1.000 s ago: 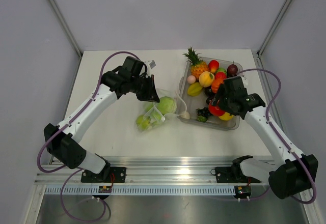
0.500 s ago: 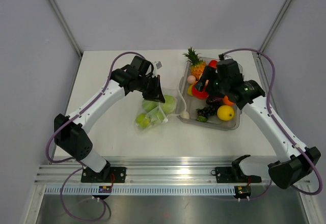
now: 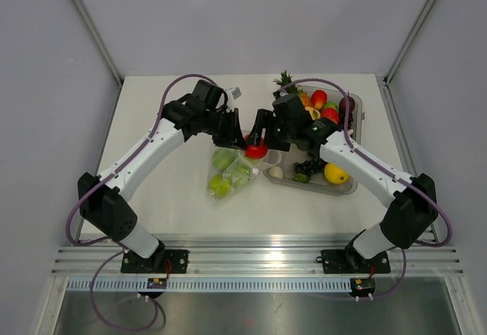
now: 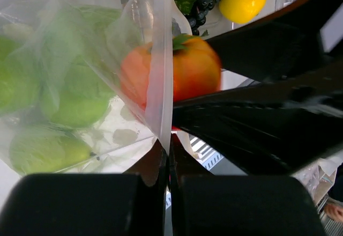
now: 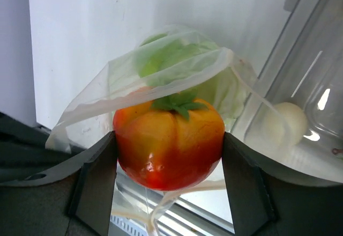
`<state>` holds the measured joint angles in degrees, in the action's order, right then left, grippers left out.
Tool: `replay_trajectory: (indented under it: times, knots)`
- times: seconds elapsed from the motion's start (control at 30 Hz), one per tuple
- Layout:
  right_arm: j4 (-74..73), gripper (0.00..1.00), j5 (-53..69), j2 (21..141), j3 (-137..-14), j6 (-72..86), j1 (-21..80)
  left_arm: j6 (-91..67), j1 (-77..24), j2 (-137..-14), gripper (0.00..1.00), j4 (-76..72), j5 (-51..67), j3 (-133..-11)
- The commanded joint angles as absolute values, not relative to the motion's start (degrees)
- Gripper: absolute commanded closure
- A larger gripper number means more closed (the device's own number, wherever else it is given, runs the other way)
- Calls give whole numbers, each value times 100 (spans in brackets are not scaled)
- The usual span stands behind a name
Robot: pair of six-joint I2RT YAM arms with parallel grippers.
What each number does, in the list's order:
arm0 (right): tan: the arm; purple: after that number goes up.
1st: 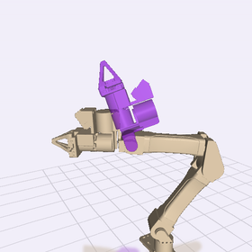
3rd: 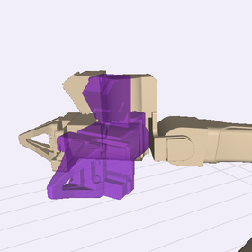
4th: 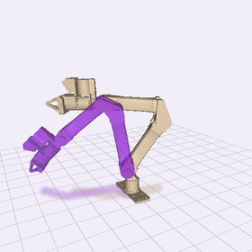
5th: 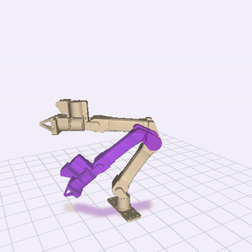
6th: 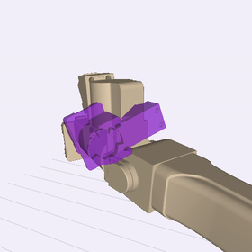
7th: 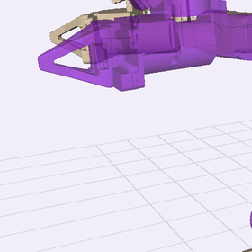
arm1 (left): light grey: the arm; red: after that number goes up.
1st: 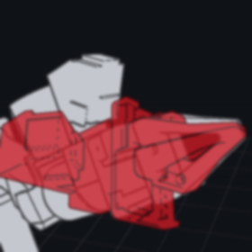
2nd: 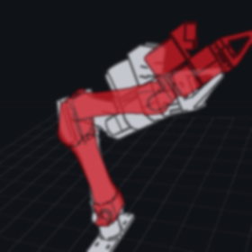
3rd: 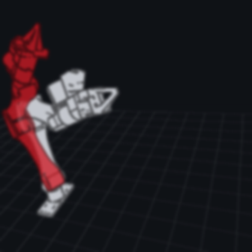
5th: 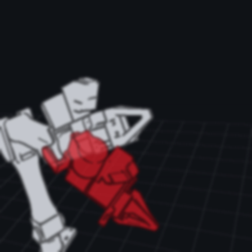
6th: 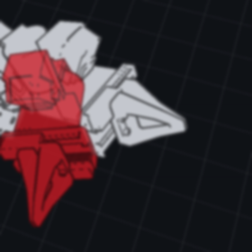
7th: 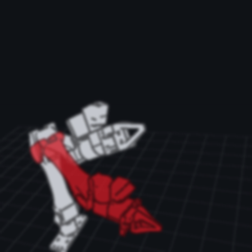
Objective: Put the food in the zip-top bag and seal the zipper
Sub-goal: Place the fake fruit in the zipper food storage bag.
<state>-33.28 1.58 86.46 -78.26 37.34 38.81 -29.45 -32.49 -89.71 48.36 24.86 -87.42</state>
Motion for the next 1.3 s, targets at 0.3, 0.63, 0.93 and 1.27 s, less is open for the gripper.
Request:
replay_trajectory:
  times: [0.3, 0.63, 0.93, 1.27]
  knots:
    - [-2109, 45, 1643, 9026, -7339, 3999, 3981, -2971, -3191, -8508, 100, 4421, 2997, -8816]
    - [-2223, 44, 2363, 8693, -6873, 3473, 3981, -2848, -2936, -8376, 100, 4421, 2997, -8517]
    - [-1566, 44, 3479, 8526, -6390, 3647, 3981, -2918, -2909, -8332, 100, 4219, 3234, -8297]
    - [-730, 40, 3622, 8744, -6267, 4271, 3981, -3085, -3041, -8297, 100, 3824, 3770, -8244]
